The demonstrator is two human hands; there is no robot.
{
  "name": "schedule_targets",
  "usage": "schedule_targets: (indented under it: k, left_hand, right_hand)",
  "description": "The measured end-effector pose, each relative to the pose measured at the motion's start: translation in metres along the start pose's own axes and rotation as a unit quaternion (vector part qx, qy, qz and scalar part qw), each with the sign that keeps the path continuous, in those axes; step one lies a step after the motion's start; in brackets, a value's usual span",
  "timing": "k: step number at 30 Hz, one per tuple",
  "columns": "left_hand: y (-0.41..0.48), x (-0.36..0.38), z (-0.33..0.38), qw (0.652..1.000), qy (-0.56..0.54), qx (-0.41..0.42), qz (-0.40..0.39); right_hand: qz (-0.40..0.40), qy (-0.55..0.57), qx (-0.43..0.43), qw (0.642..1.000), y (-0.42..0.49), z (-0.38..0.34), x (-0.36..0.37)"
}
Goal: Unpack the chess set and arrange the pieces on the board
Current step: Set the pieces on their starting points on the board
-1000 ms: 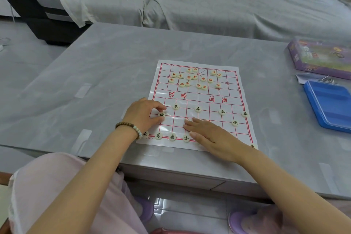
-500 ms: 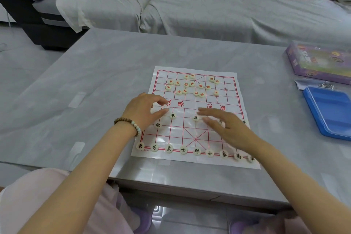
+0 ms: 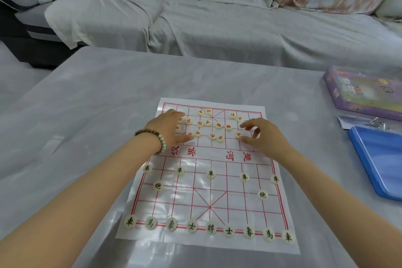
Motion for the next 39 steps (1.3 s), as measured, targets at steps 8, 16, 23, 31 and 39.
schedule_targets:
  k: [8,16,23,31,39]
  left_hand:
    - [0.009,0.013,0.012,0.992,-0.108,0.057,-0.005]
    - [0.011,0.015,0.024,0.990,-0.108,0.087,0.025]
    - [0.014,0.020,0.039,0.989,-0.049,0.127,0.058]
    - [0.021,0.032,0.058,0.988,-0.005,0.150,0.032]
    - [0.023,0.036,0.060,0.989,0.017,0.143,0.028]
  right_hand:
    - [-0.015,-0.006,-0.007,1.000,0.019,0.004,0.009]
    - [-0.044,-0.023,-0.033,0.998,0.014,-0.001,0.012]
    - [0.005,-0.052,-0.014,0.999,0.005,0.022,-0.003]
    - [-0.062,-0.023,-0.026,0.997,-0.004,0.046,-0.017]
    - [0.014,0.014,0.015,1.000,-0.011,0.065,-0.021]
Point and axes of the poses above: each hand's wrist, its own y-axis towards the middle knuckle, its own x-axis out of the palm, z = x × y, the point moved 4 cm from there along y, towards the middle knuckle, and after that the axes turned 2 degrees about -z, right-handed, at the moved point
